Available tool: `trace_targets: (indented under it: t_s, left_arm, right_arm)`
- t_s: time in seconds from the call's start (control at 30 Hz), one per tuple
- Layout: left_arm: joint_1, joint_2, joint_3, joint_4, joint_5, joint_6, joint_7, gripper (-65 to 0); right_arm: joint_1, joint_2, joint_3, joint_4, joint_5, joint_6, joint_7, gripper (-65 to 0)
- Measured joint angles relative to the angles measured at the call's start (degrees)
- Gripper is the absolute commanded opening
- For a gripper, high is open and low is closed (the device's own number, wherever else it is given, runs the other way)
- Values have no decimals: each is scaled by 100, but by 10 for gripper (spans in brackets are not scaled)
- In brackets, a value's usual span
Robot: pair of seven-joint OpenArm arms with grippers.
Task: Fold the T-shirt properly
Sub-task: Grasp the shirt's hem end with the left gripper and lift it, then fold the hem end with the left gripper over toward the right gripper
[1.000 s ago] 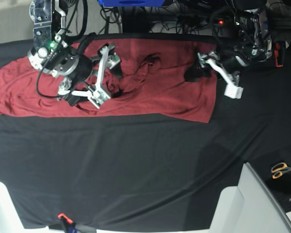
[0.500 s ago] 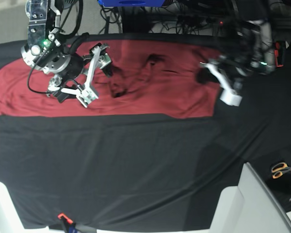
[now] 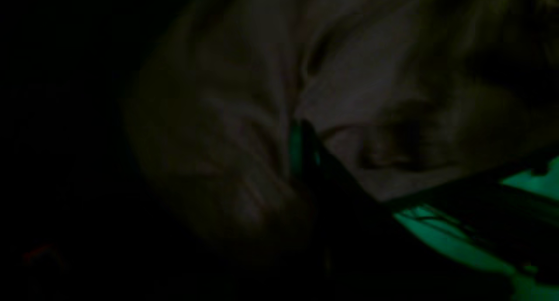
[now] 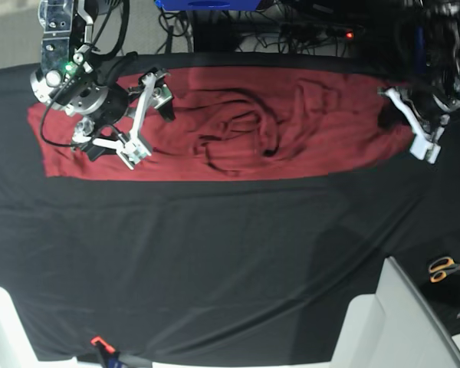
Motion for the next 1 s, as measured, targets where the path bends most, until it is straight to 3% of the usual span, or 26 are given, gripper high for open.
trace_targets:
  t_s: [0.13, 0.23, 0.5, 0.6, 0.8, 1.0]
  left_arm:
    - [116, 118, 890, 793, -162, -63, -63, -650]
    - [90, 87, 1670, 1010, -101, 553, -24, -650]
    - [-697, 111, 3720, 1027, -79, 1534, -11, -650]
    - [-977, 254, 4175, 931, -81, 1611, 4, -650]
    - [-1464, 431, 4918, 391, -79, 1895, -15, -650]
    - [-1709, 815, 4996, 48, -72, 1965, -24, -650]
  right_arm:
    - [2, 0, 0, 0, 9, 0, 0, -123]
    - [2, 0, 4, 0, -7, -2, 0, -123]
    - [2, 4, 7, -2, 9, 0, 0, -123]
    - [4, -4, 46, -2, 17, 11, 2, -123]
    - [109, -142, 815, -2, -4, -2, 0, -123]
    - [175, -142, 1147, 0, 13, 0, -7, -123]
